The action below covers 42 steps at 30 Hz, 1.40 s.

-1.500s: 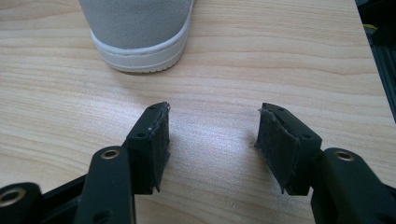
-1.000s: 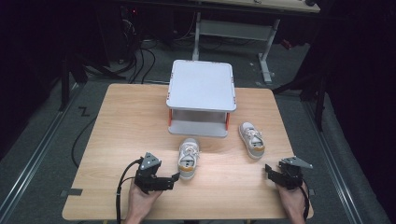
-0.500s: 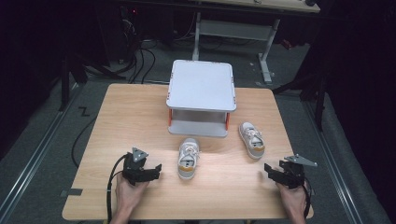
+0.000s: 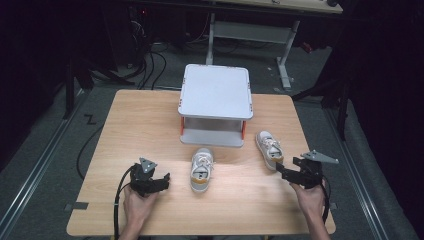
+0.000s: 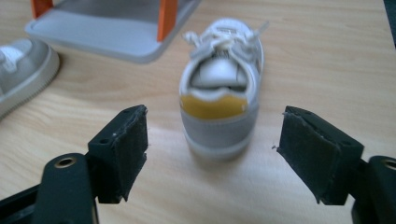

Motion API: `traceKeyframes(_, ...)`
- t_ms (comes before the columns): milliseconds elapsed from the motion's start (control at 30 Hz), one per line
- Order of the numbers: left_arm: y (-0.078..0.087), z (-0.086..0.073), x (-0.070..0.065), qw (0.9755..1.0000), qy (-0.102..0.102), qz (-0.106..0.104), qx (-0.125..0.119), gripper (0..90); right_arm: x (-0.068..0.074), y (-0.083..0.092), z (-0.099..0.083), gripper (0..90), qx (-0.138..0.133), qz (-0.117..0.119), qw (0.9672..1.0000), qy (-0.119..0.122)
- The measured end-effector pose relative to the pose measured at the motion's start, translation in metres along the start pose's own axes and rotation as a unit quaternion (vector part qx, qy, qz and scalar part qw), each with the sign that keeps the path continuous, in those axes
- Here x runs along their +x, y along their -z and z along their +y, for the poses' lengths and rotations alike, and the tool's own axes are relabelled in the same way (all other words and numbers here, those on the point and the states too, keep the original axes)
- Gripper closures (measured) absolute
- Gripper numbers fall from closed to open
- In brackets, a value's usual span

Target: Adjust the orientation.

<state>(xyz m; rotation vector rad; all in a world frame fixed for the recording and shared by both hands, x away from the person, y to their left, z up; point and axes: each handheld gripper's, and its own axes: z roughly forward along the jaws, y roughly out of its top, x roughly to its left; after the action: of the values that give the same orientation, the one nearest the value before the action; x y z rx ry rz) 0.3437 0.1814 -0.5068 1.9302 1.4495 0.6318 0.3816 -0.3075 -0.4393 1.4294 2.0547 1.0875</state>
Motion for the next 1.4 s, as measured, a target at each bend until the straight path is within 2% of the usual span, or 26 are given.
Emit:
traceKeyframes(67,0.000,0.000,0.000,1.0000,0.000,0.000,0.000,17.1,0.000,-0.002,0.005,20.5,0.001,0.002,1.0000,-0.001)
traceKeyframes(100,0.000,0.000,0.000,1.0000,0.000,-0.001,0.000,17.3,0.001,-0.010,0.016,18.5,0.013,0.005,0.9999,-0.002)
traceKeyframes(133,0.000,0.000,0.000,1.0000,-0.001,-0.001,0.000,17.3,0.001,-0.010,0.016,18.5,0.013,0.005,0.9999,-0.002)
traceKeyframes(167,0.000,0.000,0.000,1.0000,-0.001,-0.002,0.000,17.5,0.002,-0.017,0.024,18.0,0.024,0.003,0.9997,0.001)
traceKeyframes(267,0.000,0.000,0.000,1.0000,-0.001,-0.002,0.000,17.5,0.005,-0.031,0.037,17.6,0.046,-0.007,0.9989,0.008)
traceKeyframes(300,0.000,0.000,0.000,1.0000,-0.002,-0.003,0.000,17.5,0.005,-0.031,0.037,17.6,0.046,-0.007,0.9989,0.008)
traceKeyframes(367,0.000,0.000,0.000,1.0000,-0.002,-0.003,0.000,17.7,0.007,-0.048,0.047,17.5,0.066,-0.021,0.9975,0.016)
traceKeyframes(400,0.000,0.000,0.000,1.0000,-0.002,-0.003,-0.001,17.7,0.007,-0.048,0.047,17.5,0.066,-0.021,0.9975,0.016)
traceKeyframes(433,0.000,0.000,0.000,1.0000,-0.002,-0.003,-0.002,17.8,0.006,-0.059,0.051,17.4,0.081,-0.032,0.9960,0.017)
traceKeyframes(567,0.000,0.000,0.000,1.0000,-0.002,-0.003,-0.002,17.8,0.002,-0.073,0.054,17.4,0.098,-0.040,0.9944,0.009)
traceKeyframes(633,0.000,0.000,0.000,1.0000,-0.001,-0.003,-0.002,17.9,-0.002,-0.083,0.054,17.4,0.117,-0.047,0.9920,0.002)
traceKeyframes(800,0.000,0.000,0.000,1.0000,-0.001,-0.004,-0.003,18.1,-0.002,-0.091,0.056,19.4,0.137,-0.045,0.9896,0.001)
traceKeyframes(867,0.000,0.000,0.000,1.0000,0.000,-0.004,-0.003,18.2,-0.001,-0.094,0.056,25.7,0.144,-0.047,0.9884,0.004)
traceKeyframes(900,0.000,0.000,0.000,1.0000,-0.001,-0.004,-0.003,18.3,0.000,-0.094,0.055,28.3,0.142,-0.056,0.9882,0.003)
traceKeyframes(1067,0.000,0.000,0.000,1.0000,0.000,-0.004,-0.003,18.5,0.001,-0.092,0.056,35.0,0.144,-0.063,0.9876,0.005)
traceKeyframes(1267,0.000,0.000,0.000,1.0000,0.000,-0.004,-0.002,18.6,0.004,-0.086,0.055,39.0,0.152,-0.058,0.9867,0.005)
traceKeyframes(1333,0.000,0.000,0.000,1.0000,0.000,-0.004,-0.002,18.7,0.008,-0.081,0.054,39.2,0.149,-0.051,0.9874,0.008)
traceKeyframes(1367,0.000,0.000,0.000,1.0000,0.000,-0.004,-0.002,18.7,0.016,-0.073,0.051,39.3,0.144,-0.045,0.9884,0.015)
traceKeyframes(1400,0.000,0.000,0.000,1.0000,0.000,-0.004,-0.002,18.7,0.016,-0.073,0.051,39.3,0.144,-0.045,0.9884,0.015)
